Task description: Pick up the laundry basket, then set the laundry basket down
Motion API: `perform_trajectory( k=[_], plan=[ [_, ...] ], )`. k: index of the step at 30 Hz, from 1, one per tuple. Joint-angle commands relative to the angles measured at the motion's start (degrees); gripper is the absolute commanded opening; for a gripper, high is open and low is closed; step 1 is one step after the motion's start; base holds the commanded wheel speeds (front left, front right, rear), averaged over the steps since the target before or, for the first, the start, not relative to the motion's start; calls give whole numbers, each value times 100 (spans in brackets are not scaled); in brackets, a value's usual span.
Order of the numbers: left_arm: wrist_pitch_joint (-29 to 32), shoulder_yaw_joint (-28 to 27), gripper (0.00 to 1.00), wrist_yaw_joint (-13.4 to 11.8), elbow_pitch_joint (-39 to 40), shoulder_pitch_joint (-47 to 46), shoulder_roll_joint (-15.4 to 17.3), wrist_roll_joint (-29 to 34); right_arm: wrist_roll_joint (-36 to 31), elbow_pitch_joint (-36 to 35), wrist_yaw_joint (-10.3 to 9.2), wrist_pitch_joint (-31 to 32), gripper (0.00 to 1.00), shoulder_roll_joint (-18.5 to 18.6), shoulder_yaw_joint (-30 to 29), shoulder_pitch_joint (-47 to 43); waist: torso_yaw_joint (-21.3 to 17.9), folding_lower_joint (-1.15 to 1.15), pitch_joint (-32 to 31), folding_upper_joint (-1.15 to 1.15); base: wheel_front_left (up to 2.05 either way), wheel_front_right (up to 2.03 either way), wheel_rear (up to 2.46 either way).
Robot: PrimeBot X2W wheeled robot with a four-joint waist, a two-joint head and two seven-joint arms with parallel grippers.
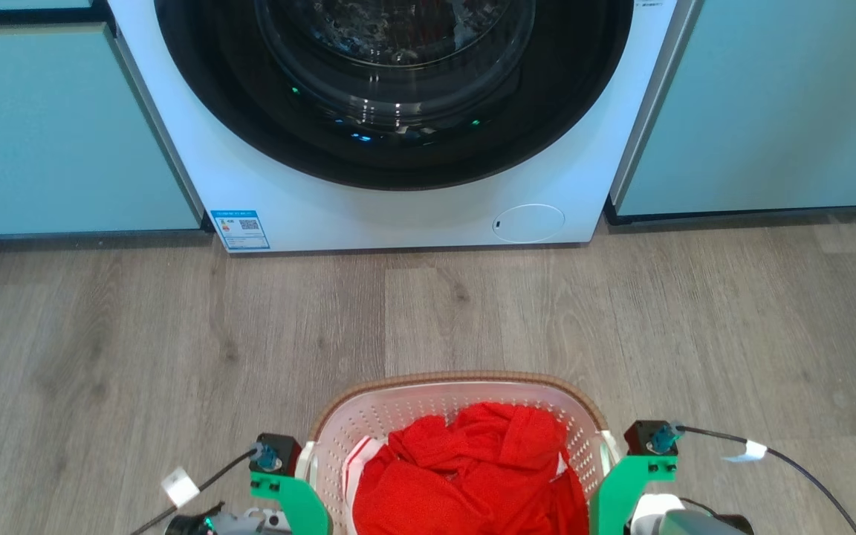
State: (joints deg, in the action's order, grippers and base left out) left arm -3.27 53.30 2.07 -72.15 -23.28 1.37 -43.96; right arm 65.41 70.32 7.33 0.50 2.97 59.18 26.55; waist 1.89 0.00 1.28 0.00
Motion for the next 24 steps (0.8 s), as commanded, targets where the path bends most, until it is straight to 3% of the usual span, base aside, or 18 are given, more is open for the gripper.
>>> perform_trajectory(
  k=[1, 24],
  plan=[
    [-45, -62, 0, -3, 13, -162, 151, -13, 36, -65, 16, -67, 0, -10, 80, 57, 0, 0, 6, 0, 0, 0, 0],
    [-74, 149, 0, -4, -26, -314, 151, -209, 443, 13, 16, -238, 0, -10, 523, 286, -1, 0, 257, 0, 0, 0, 0]
  ],
)
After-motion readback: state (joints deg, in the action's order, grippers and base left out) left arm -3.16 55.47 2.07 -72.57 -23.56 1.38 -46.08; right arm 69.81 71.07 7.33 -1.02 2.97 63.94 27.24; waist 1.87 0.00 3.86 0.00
